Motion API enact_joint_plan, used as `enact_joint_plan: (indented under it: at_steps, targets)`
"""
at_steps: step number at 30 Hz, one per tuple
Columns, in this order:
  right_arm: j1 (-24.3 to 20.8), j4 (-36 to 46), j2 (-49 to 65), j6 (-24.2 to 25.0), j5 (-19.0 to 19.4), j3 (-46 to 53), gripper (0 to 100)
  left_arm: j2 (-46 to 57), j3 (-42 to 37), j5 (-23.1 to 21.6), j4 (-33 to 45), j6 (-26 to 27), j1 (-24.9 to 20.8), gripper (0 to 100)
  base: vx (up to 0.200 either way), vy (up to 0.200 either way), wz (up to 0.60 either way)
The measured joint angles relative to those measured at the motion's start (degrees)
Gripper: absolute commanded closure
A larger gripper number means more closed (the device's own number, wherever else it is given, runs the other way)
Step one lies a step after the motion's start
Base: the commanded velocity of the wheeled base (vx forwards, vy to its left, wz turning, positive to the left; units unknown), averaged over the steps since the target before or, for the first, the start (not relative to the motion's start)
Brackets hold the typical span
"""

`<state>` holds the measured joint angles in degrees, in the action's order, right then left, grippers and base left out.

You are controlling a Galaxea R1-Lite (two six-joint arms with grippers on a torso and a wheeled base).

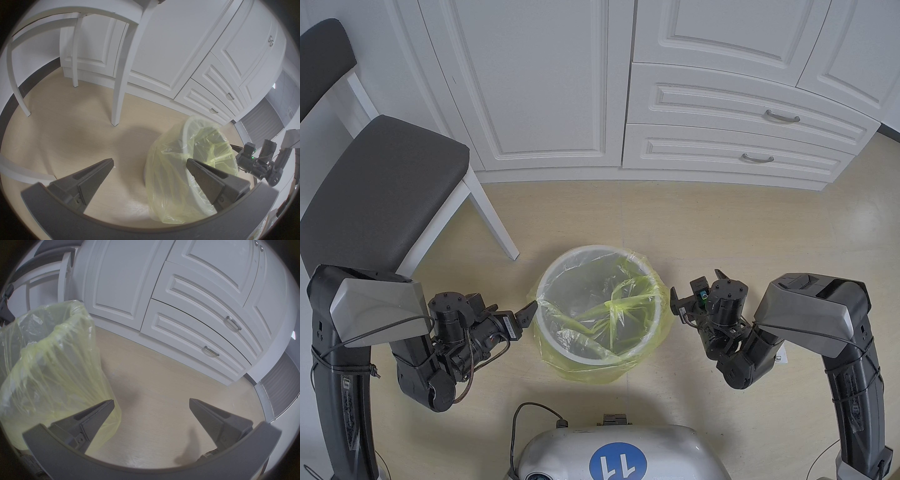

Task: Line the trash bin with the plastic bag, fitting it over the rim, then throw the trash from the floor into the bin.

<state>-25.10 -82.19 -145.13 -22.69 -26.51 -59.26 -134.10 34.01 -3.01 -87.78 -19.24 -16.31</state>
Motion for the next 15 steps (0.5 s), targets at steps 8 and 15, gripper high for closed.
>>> enact_joint_plan:
  at_steps: [8, 15]
  targets:
    - [0.7, 0.2, 1.2, -0.1, 0.1, 0.4, 0, 1.0, -0.3, 0.0, 0.1, 0.0, 0.9, 0, 0.000, 0.000, 0.00]
    - [1.1, 0.6, 1.6, -0.2, 0.1, 0.9, 0, 1.7, -0.7, -0.9, 0.2, 0.0, 1.4, 0, 0.000, 0.000, 0.00]
